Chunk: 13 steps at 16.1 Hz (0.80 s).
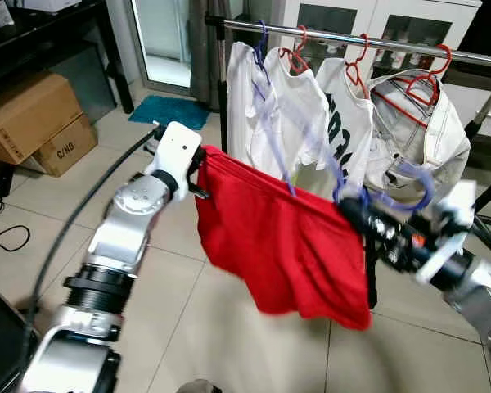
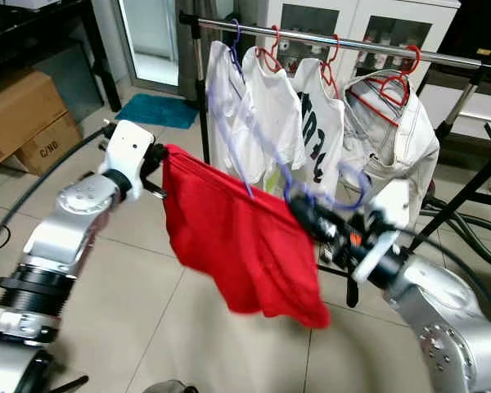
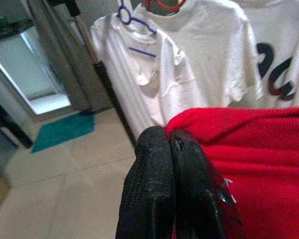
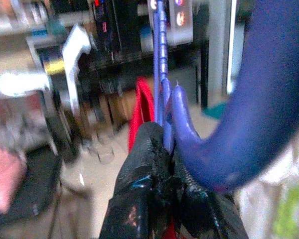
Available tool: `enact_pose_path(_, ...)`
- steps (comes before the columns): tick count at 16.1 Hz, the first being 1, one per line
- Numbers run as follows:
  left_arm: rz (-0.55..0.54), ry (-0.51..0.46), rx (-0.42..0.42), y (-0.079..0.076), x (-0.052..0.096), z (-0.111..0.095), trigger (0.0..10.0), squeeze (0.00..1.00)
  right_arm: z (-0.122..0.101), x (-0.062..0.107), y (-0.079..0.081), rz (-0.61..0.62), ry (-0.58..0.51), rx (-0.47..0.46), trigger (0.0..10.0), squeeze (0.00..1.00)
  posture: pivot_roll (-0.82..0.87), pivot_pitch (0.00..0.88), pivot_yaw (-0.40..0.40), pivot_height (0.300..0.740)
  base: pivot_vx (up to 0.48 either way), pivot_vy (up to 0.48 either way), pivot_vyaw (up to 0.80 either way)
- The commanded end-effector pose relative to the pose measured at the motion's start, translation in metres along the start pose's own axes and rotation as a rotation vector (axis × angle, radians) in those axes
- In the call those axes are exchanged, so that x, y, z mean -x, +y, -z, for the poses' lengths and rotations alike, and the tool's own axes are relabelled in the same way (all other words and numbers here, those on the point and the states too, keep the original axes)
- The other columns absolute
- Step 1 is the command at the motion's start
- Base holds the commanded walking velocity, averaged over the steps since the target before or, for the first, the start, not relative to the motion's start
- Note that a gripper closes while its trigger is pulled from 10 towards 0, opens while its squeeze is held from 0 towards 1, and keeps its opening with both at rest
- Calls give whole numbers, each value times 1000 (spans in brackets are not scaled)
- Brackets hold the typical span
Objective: Hang hanger
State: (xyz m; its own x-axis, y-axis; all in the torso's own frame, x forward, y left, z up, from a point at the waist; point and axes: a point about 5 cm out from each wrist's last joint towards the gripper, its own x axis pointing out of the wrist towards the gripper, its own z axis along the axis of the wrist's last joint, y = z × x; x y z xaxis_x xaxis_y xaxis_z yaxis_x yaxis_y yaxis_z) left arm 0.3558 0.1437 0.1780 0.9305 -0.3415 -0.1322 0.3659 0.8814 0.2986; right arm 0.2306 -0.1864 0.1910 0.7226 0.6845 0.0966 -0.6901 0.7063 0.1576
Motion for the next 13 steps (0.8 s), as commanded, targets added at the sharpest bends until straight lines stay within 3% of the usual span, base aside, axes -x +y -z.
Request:
enact_pose_path(1, 0, -23, 33, 0, 2, -2, 0, 0, -11, -2, -2, 49, -66, 0, 10000, 0, 47, 16, 35, 740, 0, 0, 0)
enact_pose_path(2, 49, -46, 59, -11, 3, -6, 0, 0, -13, -7, -8, 136, -117, -37, 10000, 0, 47, 15, 36, 740, 0, 0, 0)
enact_pose_path(3, 167, -107, 112, -41, 5, -17, 0, 0, -12, -19, -18, 299, -215, -137, 10000, 0, 51, 9, 43, 740, 0, 0, 0)
enact_pose_path(4, 240, -144, 142, -61, 8, -26, 0, 0, -9, -27, -20, 353, -246, -187, 10000, 0, 52, 6, 47, 740, 0, 0, 0)
enact_pose_path(6, 296, -168, 172, -81, 10, -32, 0, 0, -6, -35, -15, 365, -266, -224, 10000, 0, 56, 1, 51, 740, 0, 0, 0)
enact_pose_path(7, 301, -163, 170, -85, 10, -31, 0, 0, -9, -38, -16, 387, -288, -235, 10000, 0, 56, 1, 51, 740, 0, 0, 0)
enact_pose_path(8, 285, -159, 155, -86, 12, -30, 0, 0, -12, -41, -15, 396, -273, -189, 10000, 0, 54, 0, 53, 740, 0, 0, 0)
enact_pose_path(11, 199, -223, 200, -75, 11, -44, 0, 0, -11, -44, -12, 381, -286, -222, 10000, 0, 56, 0, 52, 740, 0, 0, 0)
enact_pose_path(12, 136, -287, 263, -62, 12, -56, 0, 0, -8, -42, -15, 438, -247, -135, 10000, 0, 57, 0, 51, 740, 0, 0, 0)
enact_pose_path(13, 106, -350, 335, -51, 14, -66, 0, 0, -11, -40, -18, 469, -325, -205, 10000, 0, 60, 0, 50, 740, 0, 0, 0)
